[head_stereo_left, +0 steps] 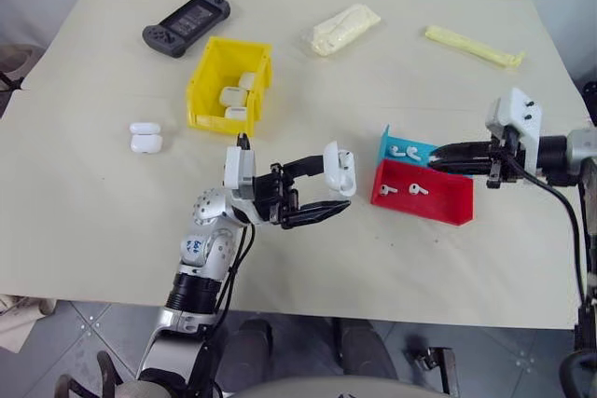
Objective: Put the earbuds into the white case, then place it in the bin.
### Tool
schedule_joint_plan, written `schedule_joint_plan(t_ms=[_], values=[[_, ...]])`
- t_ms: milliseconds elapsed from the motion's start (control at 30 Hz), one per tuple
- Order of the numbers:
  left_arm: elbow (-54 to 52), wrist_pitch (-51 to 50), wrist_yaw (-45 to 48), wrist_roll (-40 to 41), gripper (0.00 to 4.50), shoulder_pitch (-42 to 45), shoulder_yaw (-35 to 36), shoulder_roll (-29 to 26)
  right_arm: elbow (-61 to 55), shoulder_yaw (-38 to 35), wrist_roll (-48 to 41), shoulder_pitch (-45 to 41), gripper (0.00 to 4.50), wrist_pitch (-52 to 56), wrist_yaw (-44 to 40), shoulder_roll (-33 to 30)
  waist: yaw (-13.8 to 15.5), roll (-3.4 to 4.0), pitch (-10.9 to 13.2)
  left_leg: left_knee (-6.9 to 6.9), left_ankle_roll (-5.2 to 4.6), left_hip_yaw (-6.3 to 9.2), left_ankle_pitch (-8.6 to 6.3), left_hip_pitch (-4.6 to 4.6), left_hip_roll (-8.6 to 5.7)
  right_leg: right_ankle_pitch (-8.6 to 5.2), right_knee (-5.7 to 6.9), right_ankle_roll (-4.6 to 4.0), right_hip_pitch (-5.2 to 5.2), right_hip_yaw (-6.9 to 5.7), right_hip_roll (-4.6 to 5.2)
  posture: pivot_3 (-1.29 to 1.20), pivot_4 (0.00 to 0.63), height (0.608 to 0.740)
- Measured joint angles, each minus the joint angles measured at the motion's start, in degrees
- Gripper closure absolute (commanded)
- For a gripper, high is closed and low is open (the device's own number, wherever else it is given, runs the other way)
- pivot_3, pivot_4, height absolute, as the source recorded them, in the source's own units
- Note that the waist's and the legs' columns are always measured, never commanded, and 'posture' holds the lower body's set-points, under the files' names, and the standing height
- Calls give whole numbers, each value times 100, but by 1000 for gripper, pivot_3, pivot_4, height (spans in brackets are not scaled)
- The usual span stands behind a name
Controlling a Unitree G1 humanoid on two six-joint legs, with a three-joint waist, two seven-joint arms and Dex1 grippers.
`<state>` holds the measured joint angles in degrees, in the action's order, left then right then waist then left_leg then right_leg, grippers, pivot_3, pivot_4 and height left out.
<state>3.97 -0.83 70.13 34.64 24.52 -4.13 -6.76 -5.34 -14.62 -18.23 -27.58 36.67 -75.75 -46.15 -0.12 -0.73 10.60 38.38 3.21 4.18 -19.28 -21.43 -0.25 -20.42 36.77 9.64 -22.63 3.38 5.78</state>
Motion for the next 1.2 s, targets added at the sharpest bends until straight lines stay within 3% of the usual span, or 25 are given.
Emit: schedule_joint_plan(t_ms=[200,367,600,833,1200], values=[[93,-105,-12,0,1791,25,-4,40,-1537,-822,-1963,669,4021,1762,1376,1123,13,0,0,4,0,9,0,-1,-2,0,1,0,4,-2,2,0,150,740],[97,-172,-69,-1,1791,70,-25,61,-2025,-1360,-3792,684,4021,2827,2718,1723,10,0,0,1,-1,11,-1,0,-3,0,0,0,4,-1,2,0,150,740],[137,-220,-181,-5,1791,220,-29,145,-2125,-1448,-5888,765,4021,2881,4594,2189,-10,0,0,-3,-2,10,-1,0,-2,0,1,0,3,-1,1,0,150,740],[151,-337,-295,-5,1791,227,-36,175,-2478,-873,-6621,965,4021,2184,5354,2348,-9,0,0,-5,-3,9,-1,0,-2,0,0,0,3,-1,0,0,150,740],[151,-475,-469,-6,1791,305,-39,236,-2727,-304,-6880,1387,4021,1451,5521,2115,-6,0,0,-6,-3,10,-2,0,-2,0,-3,0,4,-1,-2,0,150,740]])
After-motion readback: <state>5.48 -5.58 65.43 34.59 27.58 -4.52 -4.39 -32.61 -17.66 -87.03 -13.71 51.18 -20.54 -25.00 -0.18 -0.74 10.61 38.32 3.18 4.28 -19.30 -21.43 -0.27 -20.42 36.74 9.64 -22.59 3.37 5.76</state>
